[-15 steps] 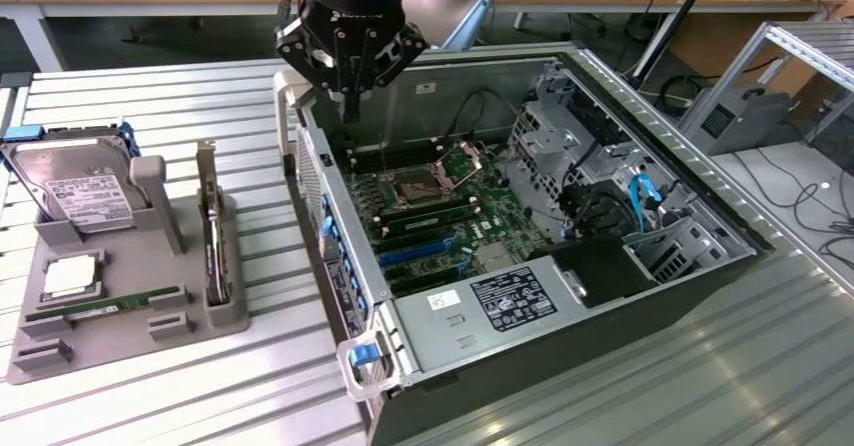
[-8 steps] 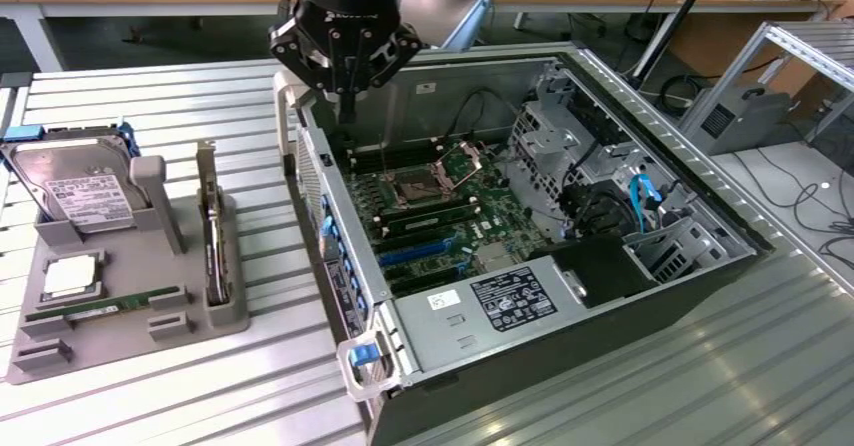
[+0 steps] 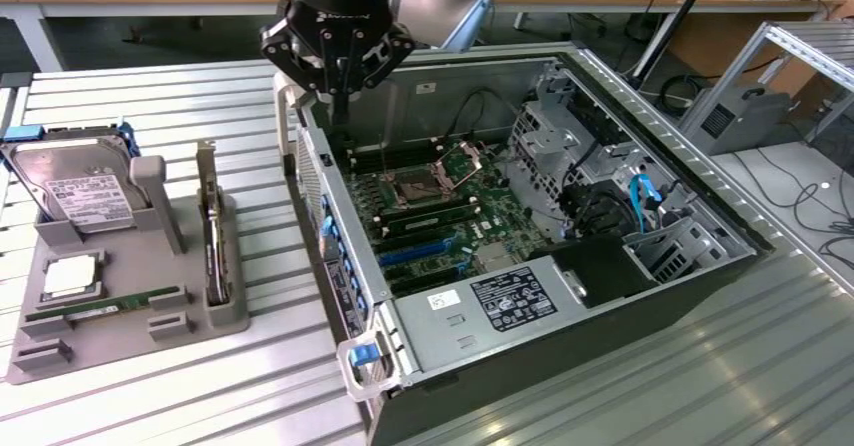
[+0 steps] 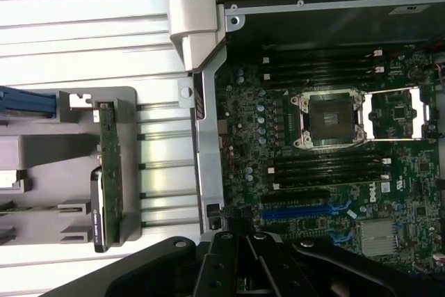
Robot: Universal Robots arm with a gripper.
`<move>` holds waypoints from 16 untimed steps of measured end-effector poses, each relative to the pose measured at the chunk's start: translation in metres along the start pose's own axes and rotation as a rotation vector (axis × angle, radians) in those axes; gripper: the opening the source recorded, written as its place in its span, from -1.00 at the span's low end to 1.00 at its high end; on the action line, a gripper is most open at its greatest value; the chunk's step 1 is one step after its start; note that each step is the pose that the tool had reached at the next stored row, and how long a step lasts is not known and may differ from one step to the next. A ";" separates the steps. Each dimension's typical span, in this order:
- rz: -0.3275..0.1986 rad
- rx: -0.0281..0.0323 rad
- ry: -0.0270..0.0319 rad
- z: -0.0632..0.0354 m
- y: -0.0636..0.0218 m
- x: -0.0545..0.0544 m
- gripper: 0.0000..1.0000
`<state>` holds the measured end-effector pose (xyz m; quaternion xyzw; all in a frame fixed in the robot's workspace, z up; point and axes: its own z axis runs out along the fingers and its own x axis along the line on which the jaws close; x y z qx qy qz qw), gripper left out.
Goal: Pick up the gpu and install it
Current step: 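Reach for the gpu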
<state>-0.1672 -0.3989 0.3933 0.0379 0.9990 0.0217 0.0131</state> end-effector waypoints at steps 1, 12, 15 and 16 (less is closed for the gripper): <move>0.000 0.0000 0.0000 0.0000 -0.0001 0.001 -0.79; 0.000 0.0000 0.0000 -0.0004 -0.0011 0.015 -0.79; 0.000 0.0000 0.0000 -0.0005 -0.0014 0.018 -0.79; 0.000 0.0000 0.0000 -0.0006 -0.0015 0.020 -0.79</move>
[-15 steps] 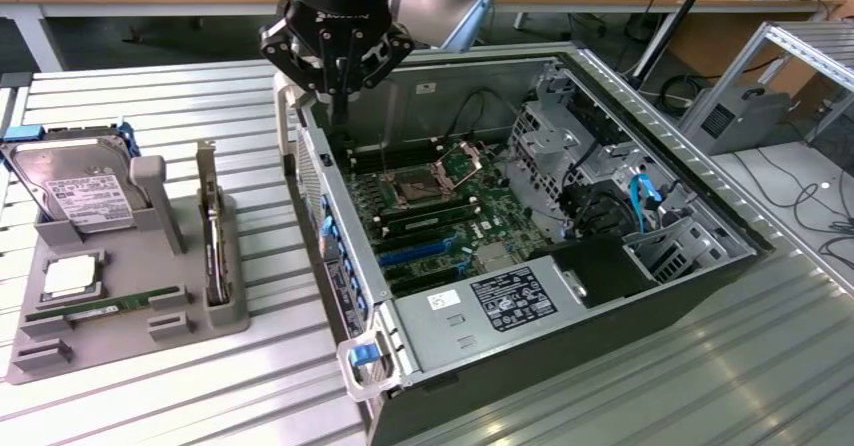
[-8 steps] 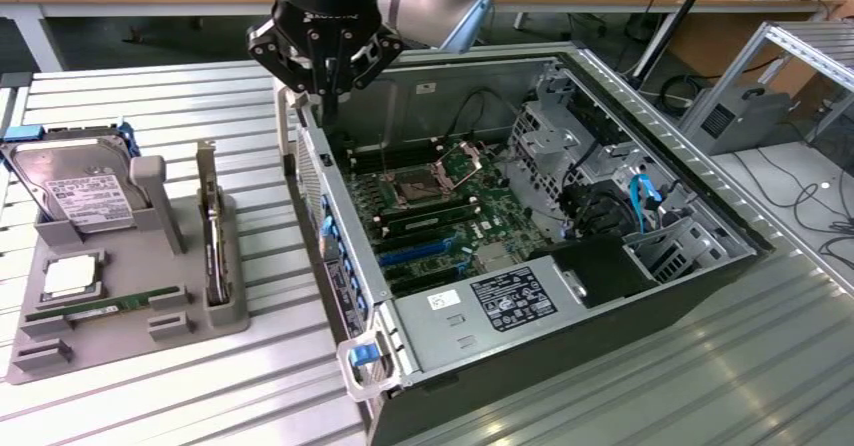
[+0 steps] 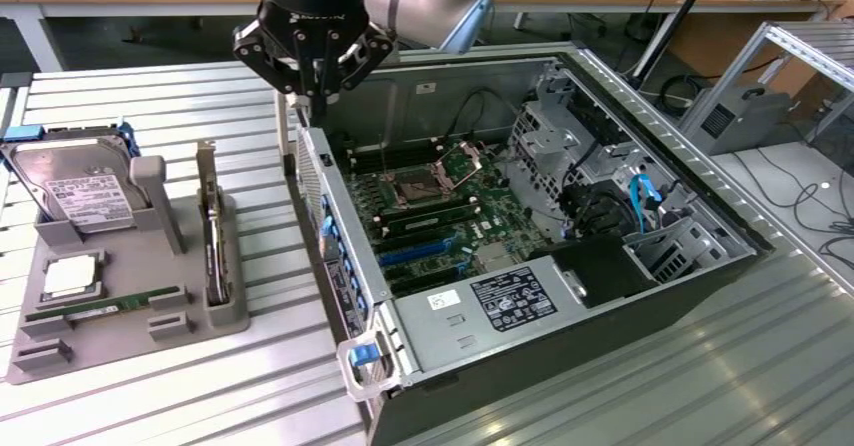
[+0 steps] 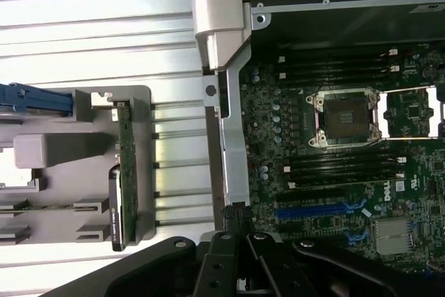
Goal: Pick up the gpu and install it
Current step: 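Reach for the gpu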
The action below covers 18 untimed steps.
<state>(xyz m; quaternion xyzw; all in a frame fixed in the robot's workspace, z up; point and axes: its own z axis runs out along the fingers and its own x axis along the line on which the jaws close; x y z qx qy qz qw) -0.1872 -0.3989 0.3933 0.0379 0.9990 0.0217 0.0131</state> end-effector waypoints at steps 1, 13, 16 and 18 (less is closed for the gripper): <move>0.000 0.0000 0.0000 0.0000 -0.0001 0.001 -0.79; 0.000 0.0001 0.0000 -0.0003 -0.0007 0.009 -0.79; 0.000 0.0000 0.0000 -0.0003 -0.0008 0.010 -0.79; 0.000 0.0000 0.0000 -0.0003 -0.0009 0.011 -0.79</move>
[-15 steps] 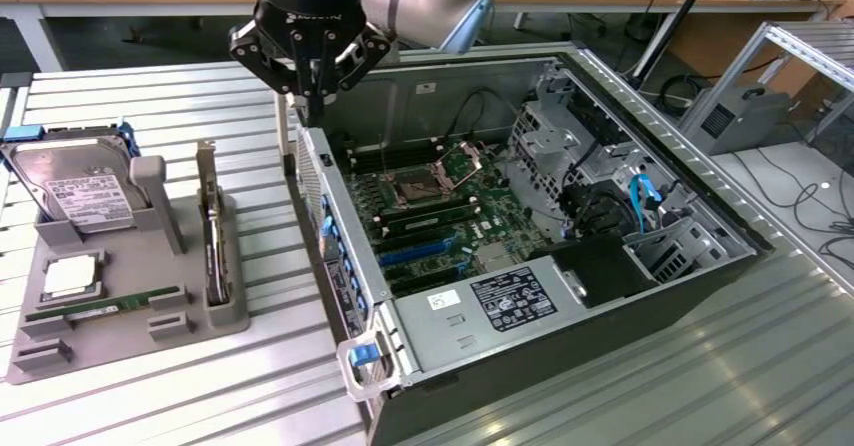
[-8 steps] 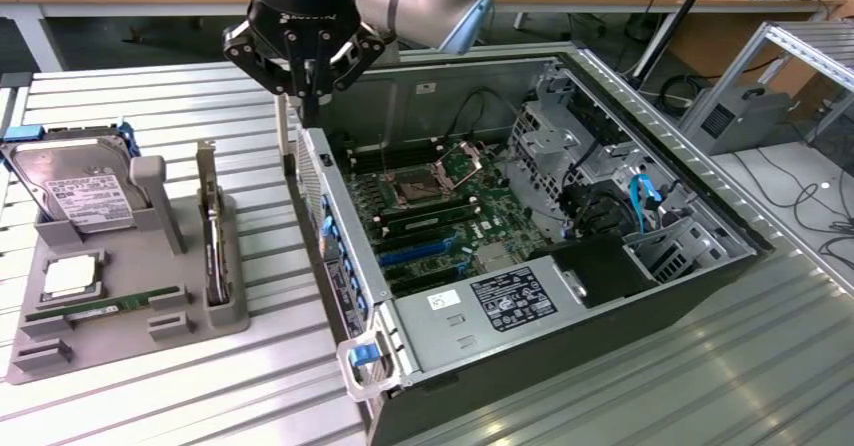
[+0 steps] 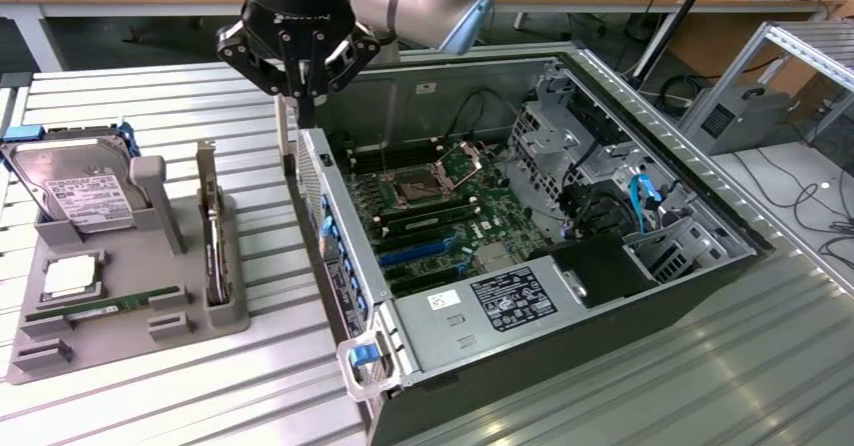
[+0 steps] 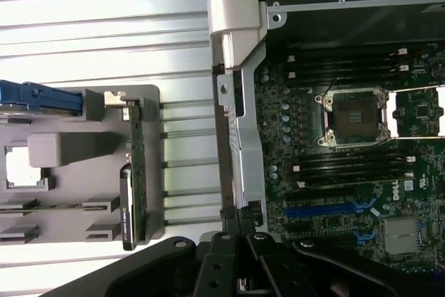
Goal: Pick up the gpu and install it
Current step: 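Reach for the gpu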
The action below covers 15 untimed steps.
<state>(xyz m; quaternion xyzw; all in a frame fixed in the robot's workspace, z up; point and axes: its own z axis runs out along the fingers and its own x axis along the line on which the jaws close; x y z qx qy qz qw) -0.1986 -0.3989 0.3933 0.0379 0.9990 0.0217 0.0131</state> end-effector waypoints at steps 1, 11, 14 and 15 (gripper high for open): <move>0.000 0.0000 0.0000 0.0000 0.0000 0.001 -0.79; 0.000 0.0000 0.0000 -0.0001 -0.0003 0.005 -0.79; 0.000 0.0000 0.0000 -0.0002 -0.0004 0.006 -0.79; 0.000 0.0001 0.0000 -0.0002 -0.0005 0.006 -0.79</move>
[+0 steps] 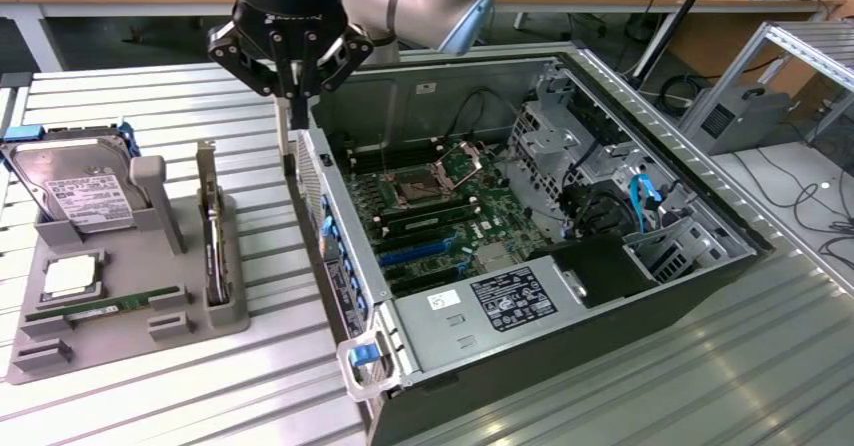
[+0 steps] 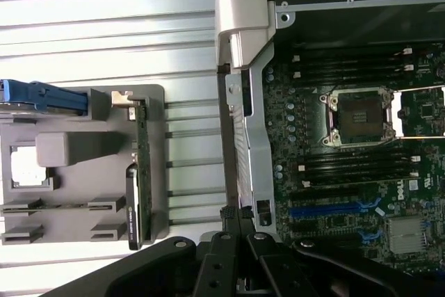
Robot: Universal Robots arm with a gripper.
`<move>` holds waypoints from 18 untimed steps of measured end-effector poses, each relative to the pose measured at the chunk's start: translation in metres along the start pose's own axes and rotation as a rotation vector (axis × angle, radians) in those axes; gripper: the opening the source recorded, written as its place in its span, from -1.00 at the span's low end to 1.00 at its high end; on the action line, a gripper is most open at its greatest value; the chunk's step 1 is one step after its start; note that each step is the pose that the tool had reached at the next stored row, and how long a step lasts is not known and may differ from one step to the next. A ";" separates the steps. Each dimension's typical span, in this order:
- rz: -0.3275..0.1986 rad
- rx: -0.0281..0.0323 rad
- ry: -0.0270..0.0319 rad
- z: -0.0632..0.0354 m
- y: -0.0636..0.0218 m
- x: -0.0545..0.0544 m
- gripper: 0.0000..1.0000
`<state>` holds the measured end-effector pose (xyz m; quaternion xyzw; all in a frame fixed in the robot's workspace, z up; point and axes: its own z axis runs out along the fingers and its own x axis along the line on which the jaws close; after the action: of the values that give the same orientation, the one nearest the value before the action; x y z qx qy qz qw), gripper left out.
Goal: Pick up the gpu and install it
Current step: 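Reach for the gpu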
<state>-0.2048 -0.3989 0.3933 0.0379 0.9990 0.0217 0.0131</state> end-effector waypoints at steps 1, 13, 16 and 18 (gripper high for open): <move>0.000 -0.0001 0.0000 0.0000 0.0000 0.000 -0.79; 0.000 0.0000 0.0000 -0.0002 -0.0005 0.006 -0.79; 0.000 0.0000 0.0000 -0.0002 -0.0006 0.008 -0.79; 0.000 -0.0001 0.0000 -0.0002 -0.0006 0.008 -0.79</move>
<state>-0.2130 -0.3989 0.3933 0.0379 0.9990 0.0217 0.0131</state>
